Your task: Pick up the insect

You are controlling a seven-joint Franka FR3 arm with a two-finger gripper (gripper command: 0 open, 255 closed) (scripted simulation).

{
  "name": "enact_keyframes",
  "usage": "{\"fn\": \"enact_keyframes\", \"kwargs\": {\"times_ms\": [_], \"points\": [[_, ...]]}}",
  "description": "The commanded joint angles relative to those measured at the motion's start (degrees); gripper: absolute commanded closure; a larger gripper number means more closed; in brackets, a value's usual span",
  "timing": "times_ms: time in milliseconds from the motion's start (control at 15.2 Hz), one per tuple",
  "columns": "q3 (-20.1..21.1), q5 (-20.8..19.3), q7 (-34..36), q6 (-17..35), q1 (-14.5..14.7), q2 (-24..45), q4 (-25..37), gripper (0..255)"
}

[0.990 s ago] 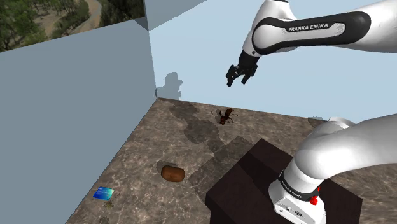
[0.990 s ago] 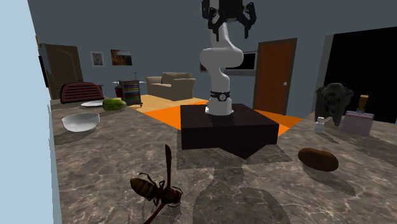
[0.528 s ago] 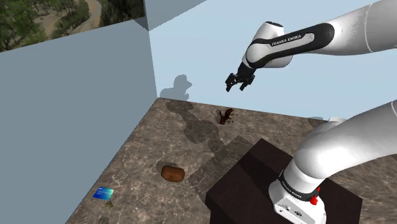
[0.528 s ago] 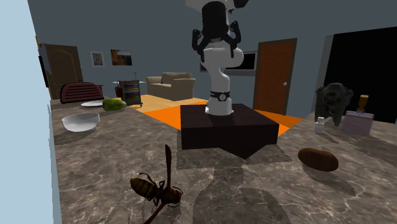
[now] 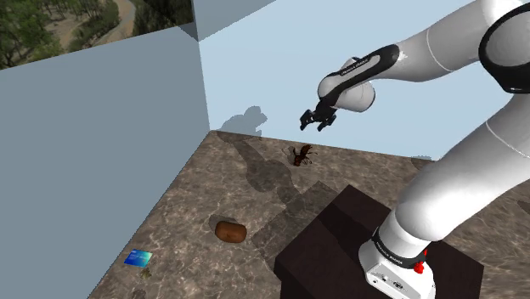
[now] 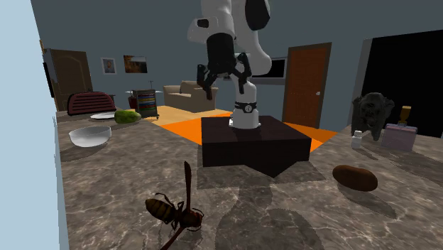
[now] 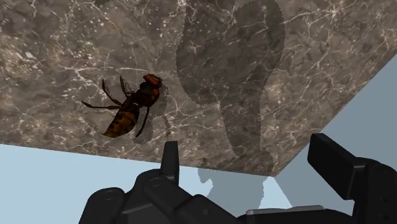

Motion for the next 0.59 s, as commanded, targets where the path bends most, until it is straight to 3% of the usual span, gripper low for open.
{"fn": "enact_keyframes", "kwargs": {"times_ms": [0, 132, 264, 528], "points": [[-3.4, 7.5, -6.0, 3.4, 2.6, 4.8, 1.5, 0], [-6.3, 17.9, -14.0, 5.5, 5.3, 9.9, 3.7, 0], [-7.3, 30.0, -23.2, 6.0, 6.1, 15.4, 6.7, 0], [-4.0, 49.9, -38.2, 4.7, 1.3, 26.1, 13.8, 0]]}}
